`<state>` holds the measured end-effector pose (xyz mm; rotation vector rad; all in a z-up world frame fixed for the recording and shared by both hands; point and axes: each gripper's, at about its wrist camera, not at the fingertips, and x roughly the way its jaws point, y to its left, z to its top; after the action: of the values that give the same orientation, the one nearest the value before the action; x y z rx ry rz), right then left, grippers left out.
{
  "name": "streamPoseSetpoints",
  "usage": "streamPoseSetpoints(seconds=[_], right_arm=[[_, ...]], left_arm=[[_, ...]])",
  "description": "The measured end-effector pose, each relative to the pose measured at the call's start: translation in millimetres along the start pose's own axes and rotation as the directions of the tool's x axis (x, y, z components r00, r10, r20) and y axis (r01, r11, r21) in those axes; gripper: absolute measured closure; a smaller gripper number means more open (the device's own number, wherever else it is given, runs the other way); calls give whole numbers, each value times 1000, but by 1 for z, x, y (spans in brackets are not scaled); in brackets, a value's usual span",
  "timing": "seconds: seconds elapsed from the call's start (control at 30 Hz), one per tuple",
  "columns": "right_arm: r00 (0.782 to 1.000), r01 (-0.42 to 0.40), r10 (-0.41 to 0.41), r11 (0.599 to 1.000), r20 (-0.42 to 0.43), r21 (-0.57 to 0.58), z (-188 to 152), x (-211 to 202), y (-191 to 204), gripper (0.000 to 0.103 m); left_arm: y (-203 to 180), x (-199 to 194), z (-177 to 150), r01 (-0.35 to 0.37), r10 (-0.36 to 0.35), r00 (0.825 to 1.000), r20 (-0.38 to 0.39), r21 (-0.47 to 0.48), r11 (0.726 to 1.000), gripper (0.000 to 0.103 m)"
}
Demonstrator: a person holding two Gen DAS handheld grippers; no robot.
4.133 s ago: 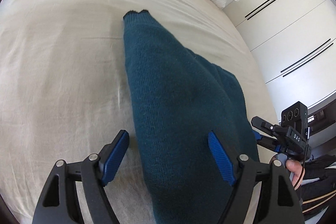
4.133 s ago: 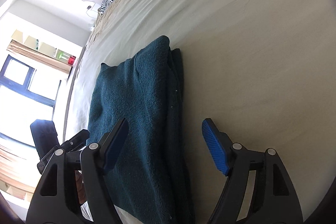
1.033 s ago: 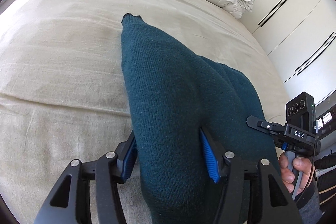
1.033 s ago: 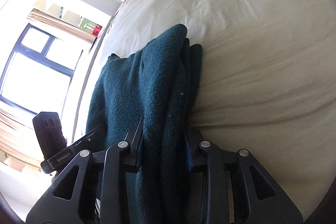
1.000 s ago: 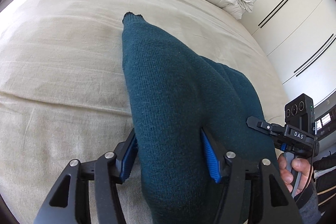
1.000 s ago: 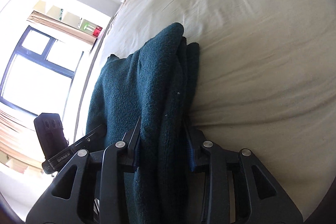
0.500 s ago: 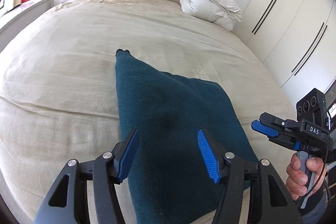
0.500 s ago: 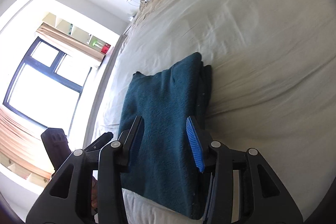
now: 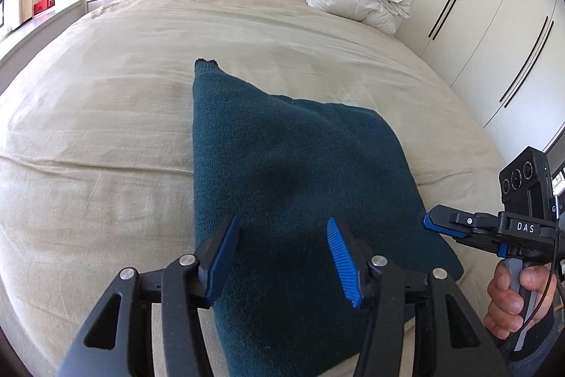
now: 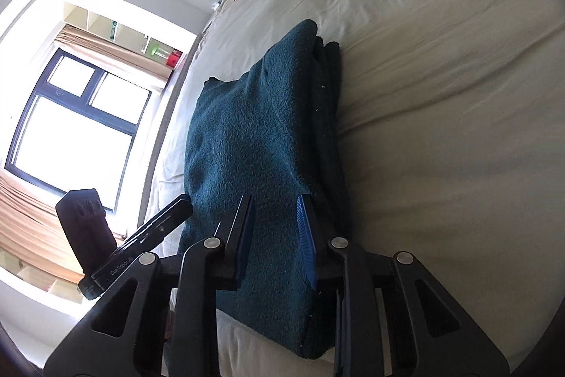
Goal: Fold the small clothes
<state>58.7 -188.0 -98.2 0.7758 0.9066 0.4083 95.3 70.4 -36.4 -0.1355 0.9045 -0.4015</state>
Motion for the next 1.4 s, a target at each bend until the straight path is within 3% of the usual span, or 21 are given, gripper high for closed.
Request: streamPoseSetpoints(seconds=[0.13, 0.3, 0.37, 0.53, 0.73, 0.77, 0.9, 1.07, 1.17, 1.4], right_arm=[[994, -110, 109, 993, -21, -33, -17, -13, 20, 78], [996, -3, 4, 1000, -92, 14, -37, 11, -16, 78], [997, -40, 43, 998, -64, 49, -41, 5, -27, 79], [999, 18, -18, 1000, -36, 0, -41, -14, -19, 78], [999, 0, -1, 1000, 38, 12, -40, -52, -17, 78], [999, 2, -2, 1000, 45, 6, -42, -54, -13, 78], [997, 50, -46, 997, 61, -64, -41, -54, 3, 77], [996, 63, -58, 995, 64, -82, -31, -41, 16, 77], [992, 113, -106, 987, 67, -115, -23, -37, 23, 77], [966, 253, -243, 958, 85, -132, 13, -16, 27, 77]], left_arm=[[-12, -21, -15, 1, -2, 1000, 28, 39, 999, 48], [-6, 3, -49, -4, 4, 999, -54, 14, 1000, 49], [-8, 4, -55, -19, 21, 999, -47, 37, 999, 49], [-8, -2, -54, -14, 15, 999, -44, 31, 999, 49], [-6, -28, -59, 14, -14, 1000, 11, -5, 1000, 48], [-6, -34, -59, 15, -15, 999, 29, -5, 1000, 44], [-11, -60, -58, -43, 40, 988, 150, 21, 999, 15], [-21, -91, -50, -109, 91, 958, 271, 53, 993, 4], [-25, -106, -51, -143, 113, 935, 336, 64, 988, 0], [-30, -112, -50, -165, 136, 931, 339, 60, 984, 0]])
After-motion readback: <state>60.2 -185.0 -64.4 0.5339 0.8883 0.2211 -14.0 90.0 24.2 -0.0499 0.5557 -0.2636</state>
